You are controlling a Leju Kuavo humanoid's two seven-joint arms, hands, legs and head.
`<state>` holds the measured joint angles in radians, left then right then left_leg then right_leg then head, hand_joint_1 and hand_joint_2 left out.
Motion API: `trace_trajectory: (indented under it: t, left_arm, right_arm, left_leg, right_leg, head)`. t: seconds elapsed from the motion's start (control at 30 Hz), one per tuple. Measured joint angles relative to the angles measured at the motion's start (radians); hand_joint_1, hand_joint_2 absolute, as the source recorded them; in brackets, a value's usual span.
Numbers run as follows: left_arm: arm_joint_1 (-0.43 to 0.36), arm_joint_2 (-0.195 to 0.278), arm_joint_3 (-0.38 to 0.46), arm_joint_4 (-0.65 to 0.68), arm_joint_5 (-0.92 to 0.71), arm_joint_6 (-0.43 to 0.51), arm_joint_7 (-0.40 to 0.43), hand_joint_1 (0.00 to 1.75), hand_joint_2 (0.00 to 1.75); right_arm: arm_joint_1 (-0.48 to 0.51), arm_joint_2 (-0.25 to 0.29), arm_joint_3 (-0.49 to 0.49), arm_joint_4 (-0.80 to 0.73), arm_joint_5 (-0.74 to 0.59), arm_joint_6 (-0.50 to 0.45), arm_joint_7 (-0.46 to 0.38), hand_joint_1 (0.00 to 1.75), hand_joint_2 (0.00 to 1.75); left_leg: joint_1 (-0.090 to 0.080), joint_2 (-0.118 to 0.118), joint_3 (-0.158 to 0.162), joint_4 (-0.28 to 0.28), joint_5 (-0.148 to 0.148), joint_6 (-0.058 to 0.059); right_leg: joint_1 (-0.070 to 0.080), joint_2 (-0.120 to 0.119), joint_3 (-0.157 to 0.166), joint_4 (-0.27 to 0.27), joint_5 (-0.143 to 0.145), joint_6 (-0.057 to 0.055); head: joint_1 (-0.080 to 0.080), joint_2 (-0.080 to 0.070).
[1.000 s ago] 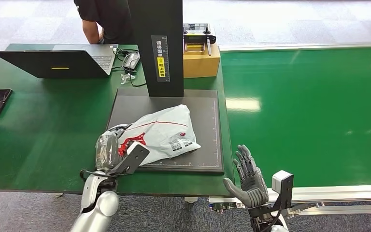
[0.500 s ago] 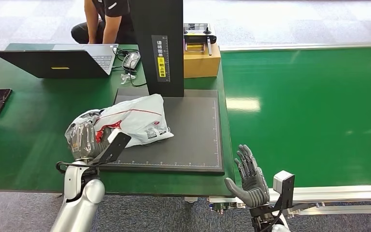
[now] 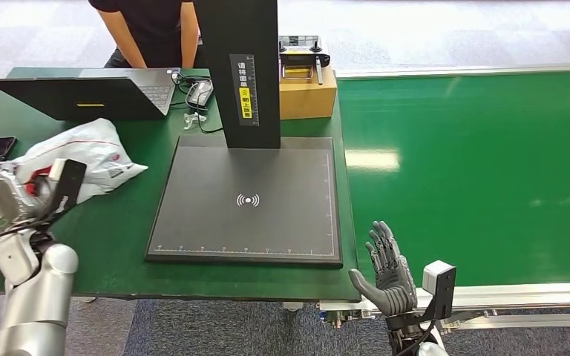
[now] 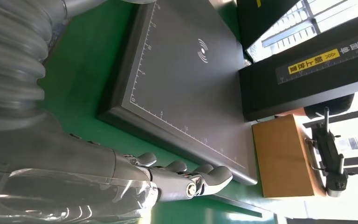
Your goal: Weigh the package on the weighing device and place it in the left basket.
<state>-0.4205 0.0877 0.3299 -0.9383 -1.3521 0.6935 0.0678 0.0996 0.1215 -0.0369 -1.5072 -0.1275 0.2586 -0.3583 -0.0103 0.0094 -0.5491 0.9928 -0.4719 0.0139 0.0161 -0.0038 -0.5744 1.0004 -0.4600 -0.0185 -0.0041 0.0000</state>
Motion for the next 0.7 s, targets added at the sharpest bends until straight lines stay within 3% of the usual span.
trace_trajectory:
  t: [0.07, 0.1, 0.13, 0.2, 0.23, 0.27, 0.43, 0.7]
  left_arm:
    - [-0.015, 0.013, 0.081, 0.012, 0.011, 0.0, -0.036, 1.75, 1.75]
    - [-0.021, 0.016, 0.121, 0.018, 0.013, 0.0, -0.053, 1.64, 1.75]
    - [-0.027, 0.019, 0.159, 0.024, 0.012, 0.0, -0.066, 1.3, 1.75]
    - [-0.034, 0.02, 0.221, 0.033, 0.004, 0.0, -0.075, 0.43, 1.75]
    - [-0.036, 0.02, 0.246, 0.038, -0.002, 0.0, -0.077, 0.1, 1.75]
    - [-0.038, 0.02, 0.266, 0.044, -0.008, 0.0, -0.077, 0.0, 1.75]
    - [-0.058, 0.02, 0.308, 0.128, 0.015, -0.009, -0.093, 0.0, 1.75]
    - [-0.08, 0.013, 0.282, 0.222, 0.197, -0.037, -0.201, 0.0, 1.75]
  right_arm:
    - [0.003, 0.0, 0.0, -0.001, -0.001, -0.01, 0.0, 0.0, 1.75]
    - [0.005, 0.0, 0.0, -0.002, -0.002, -0.014, 0.0, 0.0, 1.75]
    - [0.009, 0.0, 0.0, -0.004, -0.004, -0.017, 0.001, 0.0, 1.75]
    - [0.016, 0.0, 0.0, -0.009, -0.006, -0.02, 0.002, 0.0, 1.75]
    - [0.018, 0.0, 0.0, -0.011, -0.006, -0.021, 0.002, 0.0, 1.75]
    - [0.019, 0.0, 0.0, -0.012, -0.006, -0.021, 0.003, 0.0, 1.75]
    - [0.021, 0.001, 0.002, -0.014, 0.0, -0.017, 0.009, 0.0, 1.75]
    - [0.021, 0.002, 0.002, -0.014, 0.006, -0.005, 0.011, 0.0, 1.75]
  left_leg:
    - [0.0, 0.0, 0.0, 0.0, 0.0, 0.0]
    - [0.0, 0.0, 0.0, 0.0, 0.0, 0.0]
    - [0.0, 0.0, 0.0, 0.0, 0.0, 0.0]
    - [0.0, 0.0, 0.0, 0.0, 0.0, 0.0]
    - [0.0, 0.0, -0.001, 0.0, 0.0, 0.0]
    - [0.0, 0.0, -0.001, 0.0, 0.0, 0.0]
    - [-0.001, -0.001, 0.0, 0.001, 0.0, 0.0]
    - [-0.001, 0.0, 0.0, 0.001, 0.0, 0.0]
  right_leg:
    - [0.0, 0.0, 0.0, 0.0, 0.0, 0.0]
    - [0.0, 0.0, 0.0, 0.0, 0.0, 0.0]
    - [0.0, 0.0, 0.0, 0.0, 0.0, -0.001]
    - [0.0, 0.0, 0.0, 0.0, 0.0, -0.001]
    - [0.0, 0.0, 0.0, 0.0, 0.0, -0.001]
    - [0.0, 0.0, 0.0, 0.0, 0.0, -0.001]
    - [-0.001, -0.001, 0.0, -0.001, 0.0, 0.0]
    - [-0.001, 0.0, 0.0, -0.001, 0.0, 0.0]
  head:
    - [0.0, 0.0]
    - [0.0, 0.0]
    - [0.0, 0.0]
    - [0.0, 0.0]
    - [0.0, 0.0]
    - [0.0, 0.0]
    - [0.0, 0.0]
    - [0.0, 0.0]
